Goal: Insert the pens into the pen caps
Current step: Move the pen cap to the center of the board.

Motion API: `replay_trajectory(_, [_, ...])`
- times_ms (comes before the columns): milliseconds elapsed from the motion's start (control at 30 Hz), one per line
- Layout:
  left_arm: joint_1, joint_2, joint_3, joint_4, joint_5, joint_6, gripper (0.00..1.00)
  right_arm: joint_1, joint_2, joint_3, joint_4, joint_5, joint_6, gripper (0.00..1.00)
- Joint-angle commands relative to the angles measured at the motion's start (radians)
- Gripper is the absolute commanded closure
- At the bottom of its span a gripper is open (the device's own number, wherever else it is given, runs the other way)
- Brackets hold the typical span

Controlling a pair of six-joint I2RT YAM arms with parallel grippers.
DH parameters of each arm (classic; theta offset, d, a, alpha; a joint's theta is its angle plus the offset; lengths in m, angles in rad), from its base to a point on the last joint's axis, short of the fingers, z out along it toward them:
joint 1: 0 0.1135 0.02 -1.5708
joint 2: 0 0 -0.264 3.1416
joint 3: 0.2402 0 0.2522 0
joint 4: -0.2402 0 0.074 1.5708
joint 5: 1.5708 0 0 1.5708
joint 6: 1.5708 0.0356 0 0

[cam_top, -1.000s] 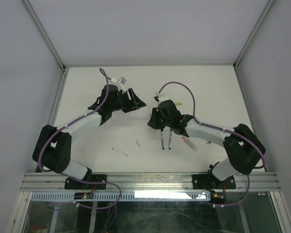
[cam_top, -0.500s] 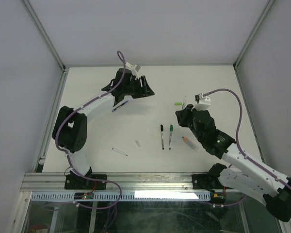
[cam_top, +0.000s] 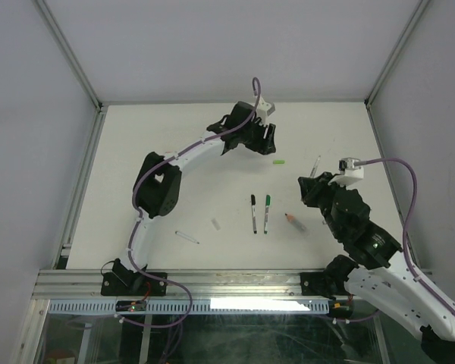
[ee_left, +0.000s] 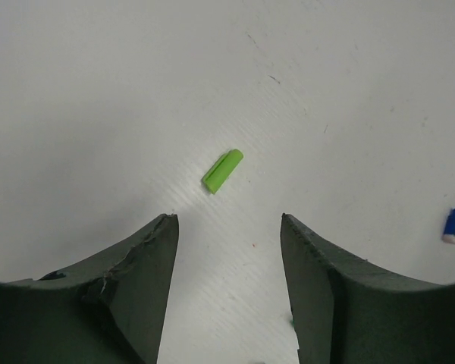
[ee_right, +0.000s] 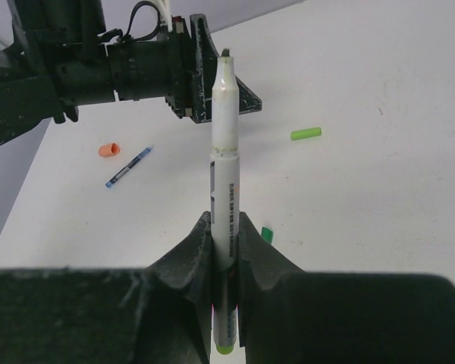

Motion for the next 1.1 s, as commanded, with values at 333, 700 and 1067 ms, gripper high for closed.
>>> replay_trajectory(333, [-0.069,0.247,0.340,-0.145,-0.022,0.473,0.43,0.000,-0.118,0.028,-0.167,0.032,0.023,1.00])
replay_trajectory(700, [-0.069,0.337,0.442,-0.157,0.034,0.506,0.44,0.000,-0.138,0.038,-0.221,0.030,0.034,1.00])
replay_trajectory(1067, [-0.097,0.379,0.455,-0.155,0.029,0.524,0.55,0.000,-0.119,0.027,-0.214,0.015,0.037,1.00])
